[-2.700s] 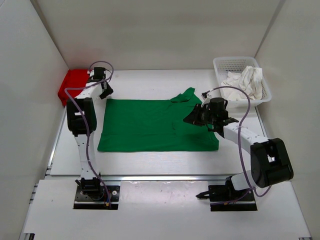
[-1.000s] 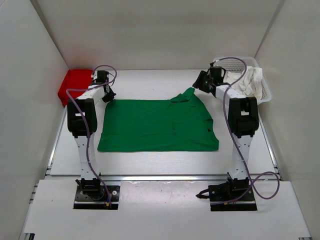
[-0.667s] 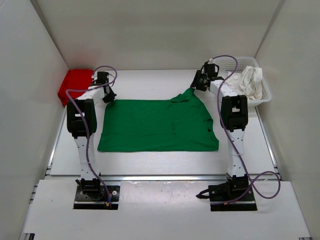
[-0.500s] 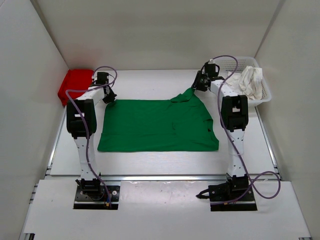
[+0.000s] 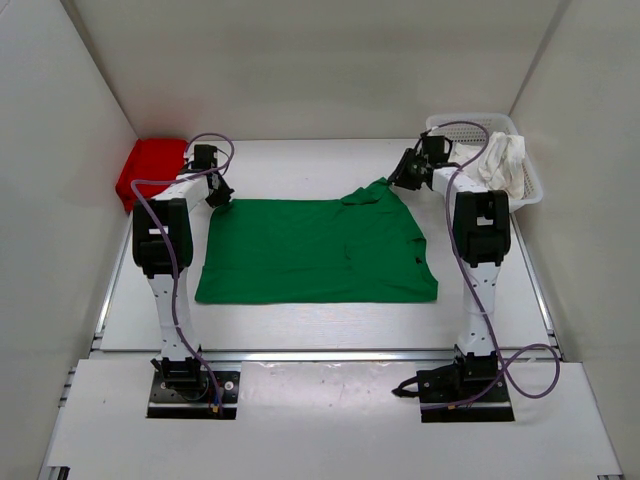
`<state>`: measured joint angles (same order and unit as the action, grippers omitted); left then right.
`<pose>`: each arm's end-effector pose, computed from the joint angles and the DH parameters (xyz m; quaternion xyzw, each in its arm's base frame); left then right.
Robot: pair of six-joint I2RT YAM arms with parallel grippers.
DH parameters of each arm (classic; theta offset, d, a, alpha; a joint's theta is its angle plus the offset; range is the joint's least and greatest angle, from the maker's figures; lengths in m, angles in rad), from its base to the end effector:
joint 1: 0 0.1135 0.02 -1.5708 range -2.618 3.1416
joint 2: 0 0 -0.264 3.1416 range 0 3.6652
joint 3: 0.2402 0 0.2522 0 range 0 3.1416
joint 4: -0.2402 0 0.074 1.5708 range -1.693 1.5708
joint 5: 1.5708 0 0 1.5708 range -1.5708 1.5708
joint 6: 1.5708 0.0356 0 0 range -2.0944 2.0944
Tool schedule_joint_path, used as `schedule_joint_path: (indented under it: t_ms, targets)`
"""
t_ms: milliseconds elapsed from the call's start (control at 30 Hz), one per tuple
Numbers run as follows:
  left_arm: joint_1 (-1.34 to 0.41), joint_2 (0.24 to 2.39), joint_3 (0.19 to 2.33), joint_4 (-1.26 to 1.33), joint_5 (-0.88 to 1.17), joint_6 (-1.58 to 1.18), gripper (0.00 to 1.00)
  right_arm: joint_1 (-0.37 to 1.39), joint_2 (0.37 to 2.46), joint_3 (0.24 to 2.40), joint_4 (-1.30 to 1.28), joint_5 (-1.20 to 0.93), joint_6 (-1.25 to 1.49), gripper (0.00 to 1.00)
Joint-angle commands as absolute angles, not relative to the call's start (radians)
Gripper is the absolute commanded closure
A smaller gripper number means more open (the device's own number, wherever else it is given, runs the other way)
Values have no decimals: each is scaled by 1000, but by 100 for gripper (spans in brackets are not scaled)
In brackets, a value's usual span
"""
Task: Fold and stack the t-shirts
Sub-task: Grap the side of the flattened tshirt furthest away from the robot with both arms
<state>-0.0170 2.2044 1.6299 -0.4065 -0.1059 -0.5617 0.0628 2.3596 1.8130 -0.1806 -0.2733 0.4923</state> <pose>0.4754 -0.0043 0.1526 -0.2718 0.9161 -0.0343 0.2926 0.5270 0.0428 0.1515 0.1381 0.8950 0.2307 0.3560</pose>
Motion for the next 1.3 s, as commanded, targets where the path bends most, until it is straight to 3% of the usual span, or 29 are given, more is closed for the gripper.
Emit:
schedule_joint_path:
  t_ms: [0,133,533,767,933,1100,1267]
  targets:
    - [-22,2140,1641,-405,-94,-563,100,52,2368,1865,-153,-316,499,72]
    - [-23,2140,1634,-399,-87,-557,100,49,2398,1903,-150,-351,505,67]
    - [-18,2155,1632,-394,-83,-560,100,45,2439,1931,-150,-399,508,65]
    - [-17,2154,1635,-387,-80,-561,100,49,2459,1944,-150,-406,520,76]
    - [-18,2154,1626,-387,-81,-557,100,45,2427,1902,-121,-393,526,99]
    - [-6,2118,1592,-367,-60,-569,100,46,2309,1832,-112,-382,531,100]
    - [-9,2013,1487,-310,-34,-591,100,63,2082,1617,-97,-350,560,100]
